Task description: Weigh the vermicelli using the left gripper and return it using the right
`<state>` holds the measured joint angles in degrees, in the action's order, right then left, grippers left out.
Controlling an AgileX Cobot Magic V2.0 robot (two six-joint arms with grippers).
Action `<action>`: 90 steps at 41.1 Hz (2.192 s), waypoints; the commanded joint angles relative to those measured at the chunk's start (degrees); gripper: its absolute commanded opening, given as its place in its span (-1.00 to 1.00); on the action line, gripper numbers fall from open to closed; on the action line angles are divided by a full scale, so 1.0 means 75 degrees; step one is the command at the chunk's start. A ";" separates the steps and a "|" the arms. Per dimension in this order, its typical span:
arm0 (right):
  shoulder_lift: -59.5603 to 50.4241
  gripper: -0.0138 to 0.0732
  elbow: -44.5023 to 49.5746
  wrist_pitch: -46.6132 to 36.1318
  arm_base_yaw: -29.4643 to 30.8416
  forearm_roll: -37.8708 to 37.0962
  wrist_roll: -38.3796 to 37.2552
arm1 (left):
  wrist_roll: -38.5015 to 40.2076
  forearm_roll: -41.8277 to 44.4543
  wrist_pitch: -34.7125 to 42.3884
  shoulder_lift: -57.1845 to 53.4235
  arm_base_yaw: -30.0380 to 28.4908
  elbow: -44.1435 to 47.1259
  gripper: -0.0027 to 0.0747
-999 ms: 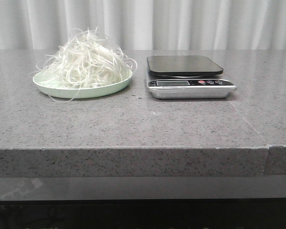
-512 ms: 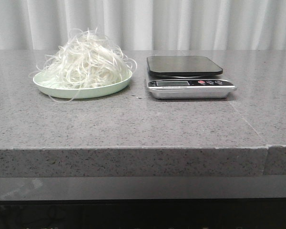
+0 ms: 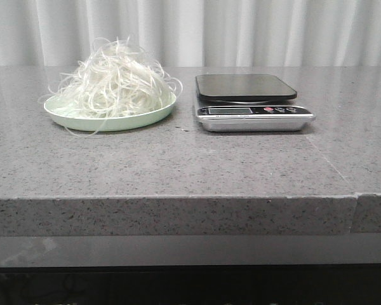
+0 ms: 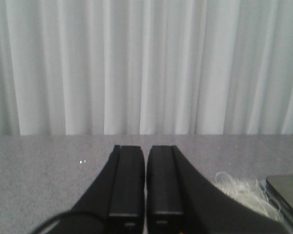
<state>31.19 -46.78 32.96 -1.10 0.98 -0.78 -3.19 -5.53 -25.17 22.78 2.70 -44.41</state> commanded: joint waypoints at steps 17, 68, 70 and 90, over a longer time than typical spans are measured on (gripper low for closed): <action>0.1727 -0.32 -0.0221 -0.0190 0.0030 -0.0038 0.0104 | 0.0012 -0.0102 -0.0067 0.1783 -0.0004 -0.0244 -0.56; 0.2452 0.48 -0.0221 -0.0104 0.0030 -0.0038 0.0104 | -0.0005 -0.0089 0.0434 0.7804 0.2896 -0.3523 0.48; 0.2452 0.48 -0.0221 -0.0104 0.0030 -0.0038 0.0104 | -0.0005 -0.0089 0.0486 0.8077 0.2950 -0.3732 0.48; 0.2452 0.48 -0.0221 -0.0104 0.0030 -0.0038 0.0104 | -0.0005 -0.0089 0.0711 1.0038 0.3019 -0.4734 0.48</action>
<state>49.78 -46.78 35.60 -1.10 0.98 -0.66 -3.19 -5.62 -22.98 99.65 24.82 -77.82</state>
